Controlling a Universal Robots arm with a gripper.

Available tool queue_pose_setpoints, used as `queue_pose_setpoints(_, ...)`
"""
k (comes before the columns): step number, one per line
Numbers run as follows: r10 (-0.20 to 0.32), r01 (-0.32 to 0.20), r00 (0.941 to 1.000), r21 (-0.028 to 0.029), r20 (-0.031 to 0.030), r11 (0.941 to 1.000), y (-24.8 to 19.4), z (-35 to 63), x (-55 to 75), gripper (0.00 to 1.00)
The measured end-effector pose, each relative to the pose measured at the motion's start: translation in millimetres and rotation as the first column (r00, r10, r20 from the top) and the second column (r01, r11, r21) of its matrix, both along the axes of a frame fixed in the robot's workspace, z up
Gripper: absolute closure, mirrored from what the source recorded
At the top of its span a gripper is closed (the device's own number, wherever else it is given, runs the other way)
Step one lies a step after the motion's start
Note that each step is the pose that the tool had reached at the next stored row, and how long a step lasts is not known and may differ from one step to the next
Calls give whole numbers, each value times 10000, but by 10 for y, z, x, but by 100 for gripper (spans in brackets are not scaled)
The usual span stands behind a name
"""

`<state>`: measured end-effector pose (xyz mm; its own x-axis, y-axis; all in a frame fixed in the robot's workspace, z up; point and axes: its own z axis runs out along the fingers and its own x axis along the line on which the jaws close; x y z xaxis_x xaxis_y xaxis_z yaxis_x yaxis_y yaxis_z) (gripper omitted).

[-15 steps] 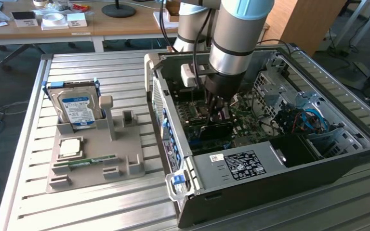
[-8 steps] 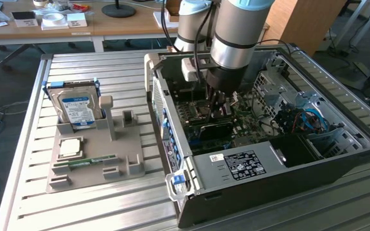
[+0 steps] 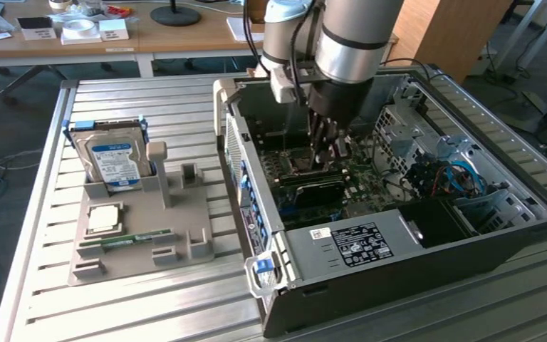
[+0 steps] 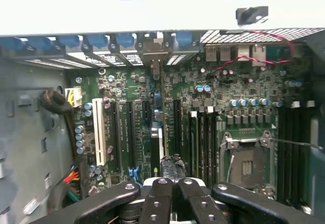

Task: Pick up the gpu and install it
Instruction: 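Press down on the gpu until it lock into place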

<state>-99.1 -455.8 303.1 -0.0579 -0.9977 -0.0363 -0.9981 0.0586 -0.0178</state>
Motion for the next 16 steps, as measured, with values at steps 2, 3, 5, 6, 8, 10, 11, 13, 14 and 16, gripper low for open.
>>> queue_pose_setpoints(2,-1,1,10000,0,1,10000,0,58,0,89)
queue_pose_setpoints(3,-1,1,10000,0,3,10000,0,91,0,89)
queue_pose_setpoints(5,-3,3,10000,1,7,10000,0,149,0,89)
queue_pose_setpoints(6,-5,5,10000,-1,8,10000,0,177,0,89)
queue_pose_setpoints(8,-8,8,10000,-1,11,10000,0,233,0,89)
queue_pose_setpoints(10,-11,11,10000,-1,15,10000,0,291,0,89)
queue_pose_setpoints(11,-12,12,10000,0,17,10000,0,315,0,89)
queue_pose_setpoints(13,-14,14,10000,-1,19,10000,0,344,0,89)
queue_pose_setpoints(14,-14,14,10000,1,22,10000,0,348,0,89)
queue_pose_setpoints(16,-15,15,10000,3,22,10000,0,348,0,89)
